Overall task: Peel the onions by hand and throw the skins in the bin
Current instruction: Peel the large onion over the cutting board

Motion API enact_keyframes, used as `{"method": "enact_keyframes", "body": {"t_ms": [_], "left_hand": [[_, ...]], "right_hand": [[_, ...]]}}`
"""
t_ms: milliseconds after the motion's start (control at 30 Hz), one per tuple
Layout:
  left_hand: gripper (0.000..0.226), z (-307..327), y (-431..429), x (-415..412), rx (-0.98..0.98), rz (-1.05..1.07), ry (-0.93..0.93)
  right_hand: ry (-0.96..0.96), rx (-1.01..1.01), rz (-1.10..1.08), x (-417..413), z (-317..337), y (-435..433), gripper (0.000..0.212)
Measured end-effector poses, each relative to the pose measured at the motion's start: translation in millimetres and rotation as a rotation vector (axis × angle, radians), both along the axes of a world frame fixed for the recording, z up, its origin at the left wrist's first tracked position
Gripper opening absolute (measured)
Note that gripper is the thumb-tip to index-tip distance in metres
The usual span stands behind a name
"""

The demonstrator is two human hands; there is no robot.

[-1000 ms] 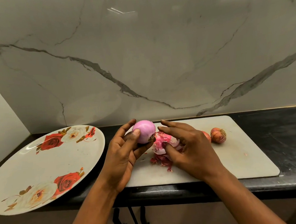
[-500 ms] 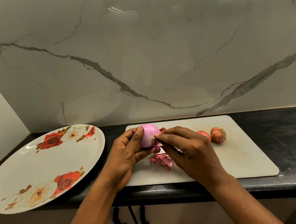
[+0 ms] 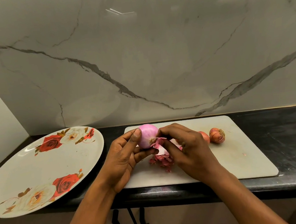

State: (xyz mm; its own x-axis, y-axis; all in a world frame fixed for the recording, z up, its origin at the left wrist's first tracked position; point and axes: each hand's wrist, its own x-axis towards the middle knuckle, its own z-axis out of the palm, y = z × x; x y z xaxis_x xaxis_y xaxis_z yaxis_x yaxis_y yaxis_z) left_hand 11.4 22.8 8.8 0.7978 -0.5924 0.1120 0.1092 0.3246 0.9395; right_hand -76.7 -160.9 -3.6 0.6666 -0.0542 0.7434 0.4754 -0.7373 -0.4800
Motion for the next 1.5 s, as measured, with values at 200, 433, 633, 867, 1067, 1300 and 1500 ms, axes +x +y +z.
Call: {"method": "enact_keyframes", "body": {"t_ms": [200,433,633,867,1067,1300,1500], "left_hand": [[0.046,2.5,3.5,1.0,-0.119,0.018,0.118],[0.045,-1.4,6.0,5.1,-0.173,0.004,0.187],[0.047,-3.8,3.1,2.6,-0.103,0.068,0.073],[0.059,-5.5,3.9,0.3,-0.029,0.056,-0.041],[0.070,-7.2,7.6,1.9,-0.001,0.005,-0.095],[0.079,-8.7,10.6,2.1,-0.054,-0.006,-0.128],[0.075,-9.3,10.4,2.1,-0.066,0.035,-0.095]], "right_hand": [[0.056,0.130,-0.077,3.7,-4.0,-3.0,0.009],[0.061,0.054,-0.184,1.3,-5.2,-3.2,0.019],[0.095,0.159,-0.170,0.1,-4.1,-3.3,0.036],[0.164,0.176,-0.020,-0.1,1.6,1.1,0.040],[0.099,0.204,-0.020,2.8,-3.9,-4.1,0.017],[0.127,0.238,-0.169,3.1,-3.3,-8.0,0.011],[0.117,0.208,-0.244,0.2,-3.2,-5.4,0.009]]}}
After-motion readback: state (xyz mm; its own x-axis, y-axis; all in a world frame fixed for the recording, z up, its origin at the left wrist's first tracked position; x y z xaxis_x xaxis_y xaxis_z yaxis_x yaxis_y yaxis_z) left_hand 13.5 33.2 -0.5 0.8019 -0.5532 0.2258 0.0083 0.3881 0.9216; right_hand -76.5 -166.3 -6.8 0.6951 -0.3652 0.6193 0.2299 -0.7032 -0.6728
